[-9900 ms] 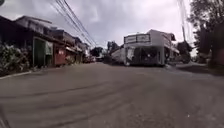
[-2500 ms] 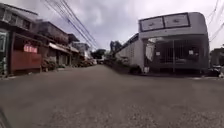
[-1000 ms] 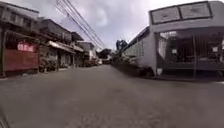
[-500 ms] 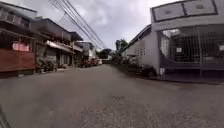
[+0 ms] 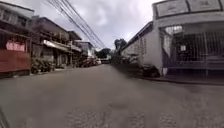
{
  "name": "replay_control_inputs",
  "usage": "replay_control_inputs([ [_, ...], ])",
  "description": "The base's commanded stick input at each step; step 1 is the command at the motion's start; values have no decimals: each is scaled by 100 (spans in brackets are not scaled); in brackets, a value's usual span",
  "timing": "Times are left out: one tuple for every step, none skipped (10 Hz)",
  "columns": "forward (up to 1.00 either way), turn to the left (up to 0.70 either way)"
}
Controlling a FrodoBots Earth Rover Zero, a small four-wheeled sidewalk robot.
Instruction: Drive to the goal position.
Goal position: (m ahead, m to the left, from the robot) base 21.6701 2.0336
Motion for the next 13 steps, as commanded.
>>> replay_control_inputs([
  [70,0],
  [70,0],
  [70,0],
  [70,0],
  [70,0],
  [70,0],
  [70,3],
  [70,8],
  [70,34],
  [70,30],
  [70,10],
  [70,0],
  [70,0],
])
